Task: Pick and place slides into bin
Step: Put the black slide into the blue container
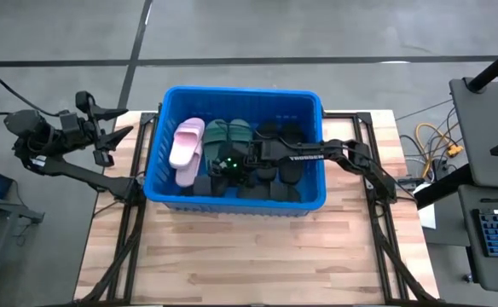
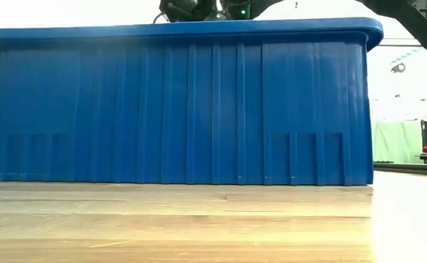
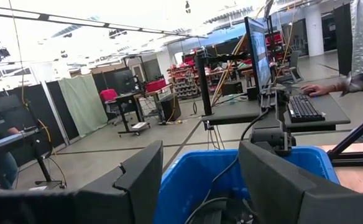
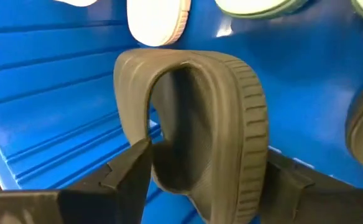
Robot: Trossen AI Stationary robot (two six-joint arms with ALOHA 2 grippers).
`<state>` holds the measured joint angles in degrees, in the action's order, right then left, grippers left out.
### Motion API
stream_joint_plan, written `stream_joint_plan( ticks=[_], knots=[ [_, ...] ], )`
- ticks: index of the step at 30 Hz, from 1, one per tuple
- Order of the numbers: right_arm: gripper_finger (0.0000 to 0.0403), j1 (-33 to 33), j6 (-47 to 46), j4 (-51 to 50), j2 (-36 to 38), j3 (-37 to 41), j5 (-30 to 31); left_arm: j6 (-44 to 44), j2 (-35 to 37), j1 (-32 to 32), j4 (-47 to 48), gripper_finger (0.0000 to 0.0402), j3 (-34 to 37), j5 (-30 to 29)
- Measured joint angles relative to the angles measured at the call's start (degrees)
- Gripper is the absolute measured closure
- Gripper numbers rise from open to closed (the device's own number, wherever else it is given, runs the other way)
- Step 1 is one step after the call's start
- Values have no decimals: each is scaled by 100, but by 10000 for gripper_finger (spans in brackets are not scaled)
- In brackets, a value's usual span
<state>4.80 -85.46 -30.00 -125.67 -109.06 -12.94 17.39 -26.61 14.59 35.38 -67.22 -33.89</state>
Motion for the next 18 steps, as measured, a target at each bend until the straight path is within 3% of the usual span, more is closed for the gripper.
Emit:
stream_joint_plan(
  ticks=[9, 18],
  knots=[
    [179, 85, 909, -1232, 1, -149, -286, -10, 2, -2, 45, 205, 11, 2],
    [177, 98, 1484, -1915, 15, -707, 538, -26, 2, 0, 127, 205, 13, 3]
  ],
)
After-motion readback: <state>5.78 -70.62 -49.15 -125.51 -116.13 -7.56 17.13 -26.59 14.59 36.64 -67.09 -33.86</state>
